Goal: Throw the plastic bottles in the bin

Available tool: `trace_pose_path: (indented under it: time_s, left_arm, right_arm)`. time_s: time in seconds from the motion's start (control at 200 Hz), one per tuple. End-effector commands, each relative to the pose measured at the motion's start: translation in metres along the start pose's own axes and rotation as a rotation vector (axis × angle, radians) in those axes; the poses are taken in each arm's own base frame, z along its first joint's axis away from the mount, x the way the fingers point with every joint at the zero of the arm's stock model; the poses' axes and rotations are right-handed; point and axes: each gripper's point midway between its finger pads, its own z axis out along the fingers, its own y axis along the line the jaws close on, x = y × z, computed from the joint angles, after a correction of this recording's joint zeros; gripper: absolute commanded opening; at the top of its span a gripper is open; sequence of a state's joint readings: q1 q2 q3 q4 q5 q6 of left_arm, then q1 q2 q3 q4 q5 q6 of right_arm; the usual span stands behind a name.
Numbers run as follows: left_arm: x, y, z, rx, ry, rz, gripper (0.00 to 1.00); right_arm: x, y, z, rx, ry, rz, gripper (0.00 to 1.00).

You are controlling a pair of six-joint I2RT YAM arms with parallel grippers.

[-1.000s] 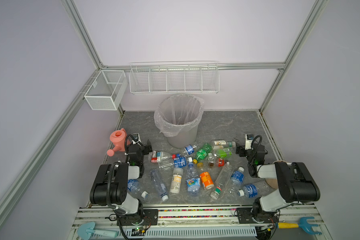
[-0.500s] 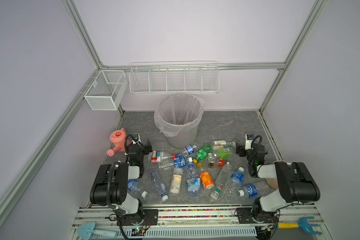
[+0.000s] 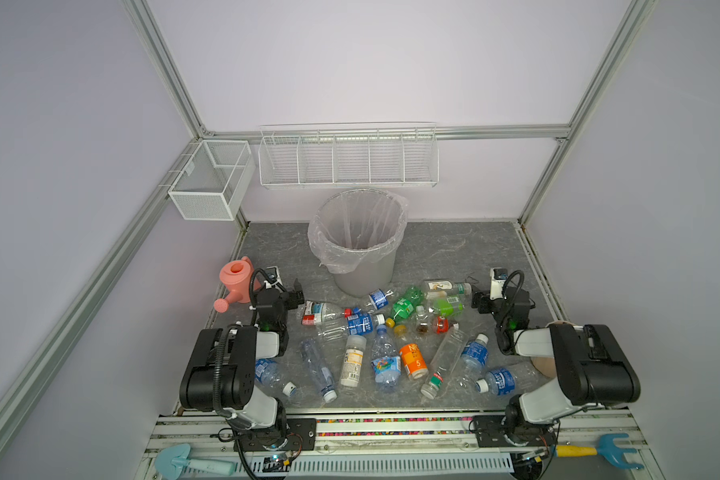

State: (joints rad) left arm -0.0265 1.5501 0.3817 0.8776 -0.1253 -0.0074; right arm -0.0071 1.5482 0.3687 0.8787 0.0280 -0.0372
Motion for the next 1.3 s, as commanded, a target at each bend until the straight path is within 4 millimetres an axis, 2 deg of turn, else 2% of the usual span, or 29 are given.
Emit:
trace_pose_path:
  time_s: [0.0,0.415,0.51,0.56,0.63,0.72,0.845,0.89,0.94,1.01,1.015,1.065,1.095,1.16,1.225,1.295]
  left_arm:
    - [-0.01,-0.001,0.003,0.007,-0.024,-0.014,0.99]
    - [-0.01,-0.002,0.003,0.007,-0.025,-0.014,0.99]
    - [-0.014,0.012,0.001,-0.093,-0.035,-0.038,0.99]
    - [-0.018,0.016,-0.001,-0.13,-0.037,-0.04,0.99]
    - [-0.033,0.027,-0.003,-0.213,-0.003,-0.056,0.99]
    - [-0.052,0.044,-0.01,-0.328,0.053,-0.09,0.99]
    - [-0.087,0.051,-0.022,-0.372,0.029,-0.101,0.99]
    - [-0.102,0.048,-0.028,-0.355,0.027,-0.108,0.99]
    - [-0.119,0.045,-0.037,-0.333,0.03,-0.116,0.99]
    - [-0.14,0.037,-0.049,-0.278,0.045,-0.122,0.99]
    - [-0.142,0.037,-0.05,-0.274,0.045,-0.122,0.99]
    - [-0.156,0.029,-0.06,-0.224,0.038,-0.141,1.0]
    - [-0.163,0.025,-0.067,-0.192,0.029,-0.153,0.99]
    - [-0.175,0.015,-0.082,-0.141,0.03,-0.18,0.98]
    - [-0.179,0.003,-0.096,-0.092,0.081,-0.19,0.98]
    - [-0.173,-0.013,-0.113,-0.052,0.181,-0.205,0.98]
  right_arm:
    - [-0.011,0.0,0.0,-0.006,-0.03,-0.007,0.89]
    - [-0.011,0.0,-0.001,-0.007,-0.03,-0.007,0.89]
    - [-0.017,-0.003,-0.002,0.006,-0.041,0.002,0.89]
    - [-0.027,-0.003,-0.006,0.001,-0.009,0.003,0.89]
    - [-0.047,0.006,-0.016,-0.048,0.009,-0.01,0.89]
    - [-0.08,0.01,-0.035,-0.065,-0.071,0.018,0.89]
    - [-0.122,0.021,-0.059,-0.115,-0.097,0.012,0.89]
    - [-0.135,0.017,-0.067,-0.097,-0.081,0.064,0.89]
    - [-0.148,0.003,-0.073,-0.026,-0.064,0.201,0.89]
    - [-0.14,-0.019,-0.081,0.102,0.06,0.453,0.89]
    - [-0.135,-0.019,-0.081,0.113,0.084,0.469,0.89]
    - [-0.125,-0.024,-0.091,0.163,0.222,0.597,0.89]
    - [-0.12,-0.016,-0.095,0.109,0.304,0.613,0.89]
    - [-0.125,0.008,-0.096,-0.05,0.381,0.585,0.89]
    - [-0.125,0.017,-0.1,-0.089,0.402,0.597,0.89]
    - [-0.131,0.021,-0.109,-0.094,0.378,0.581,0.89]
